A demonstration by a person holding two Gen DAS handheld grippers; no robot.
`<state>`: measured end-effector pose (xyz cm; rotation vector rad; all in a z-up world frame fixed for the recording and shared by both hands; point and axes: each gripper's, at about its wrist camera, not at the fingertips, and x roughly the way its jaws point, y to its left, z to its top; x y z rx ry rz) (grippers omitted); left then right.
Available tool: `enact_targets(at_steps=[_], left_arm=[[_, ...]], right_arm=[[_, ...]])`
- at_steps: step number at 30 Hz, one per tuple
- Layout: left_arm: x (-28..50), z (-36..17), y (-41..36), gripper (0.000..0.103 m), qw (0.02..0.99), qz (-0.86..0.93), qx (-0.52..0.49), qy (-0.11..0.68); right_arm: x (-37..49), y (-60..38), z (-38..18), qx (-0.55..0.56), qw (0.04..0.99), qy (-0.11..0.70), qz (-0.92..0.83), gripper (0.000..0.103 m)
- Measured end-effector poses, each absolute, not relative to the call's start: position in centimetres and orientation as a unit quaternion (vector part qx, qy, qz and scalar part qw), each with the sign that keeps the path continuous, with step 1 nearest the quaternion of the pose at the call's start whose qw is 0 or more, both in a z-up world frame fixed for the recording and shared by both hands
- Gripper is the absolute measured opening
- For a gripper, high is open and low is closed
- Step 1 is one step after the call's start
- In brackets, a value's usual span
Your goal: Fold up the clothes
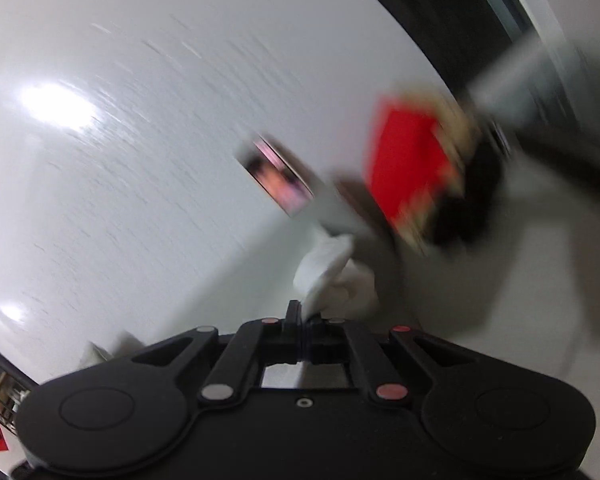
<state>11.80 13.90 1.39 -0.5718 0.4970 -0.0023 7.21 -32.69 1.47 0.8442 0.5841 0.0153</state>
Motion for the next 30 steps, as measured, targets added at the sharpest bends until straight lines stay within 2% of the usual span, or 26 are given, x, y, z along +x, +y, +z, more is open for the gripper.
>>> enact_targets(at_steps=[5,9,13,20,24,30], left_arm=[[10.7,-10.1,15.7,0.0,0.885,0.072,-0.307,0.343],[9.8,-13.9,16.5,0.0,0.87,0.09,-0.303,0.379],[9.0,-12.4,17.5,0.0,0.879,0.08,-0.301,0.361],[6.2,-7.4,18.0,0.0,0.903,0.055,-0.259,0.338],[4.4,-9.0,17.1,0.0,0.901,0.07,-0.216,0.369],[4.2,-12.9,16.1,0.0,0.882,0.095,-0.171,0.429]], right_arm=[[5.4,-31.7,-9.8,0.433,0.819,0.375,-0.043,0.002],[4.1,-30.9,-14.6,0.426,0.793,0.431,-0.061,0.002],[2.8,-30.5,-13.8,0.407,0.8,0.435,-0.062,0.002],[0.7,-30.2,-8.2,0.371,0.829,0.417,-0.041,0.002],[-1.3,-30.0,-7.5,0.352,0.834,0.424,-0.036,0.002],[-2.5,-29.5,-12.3,0.337,0.822,0.455,-0.061,0.002]])
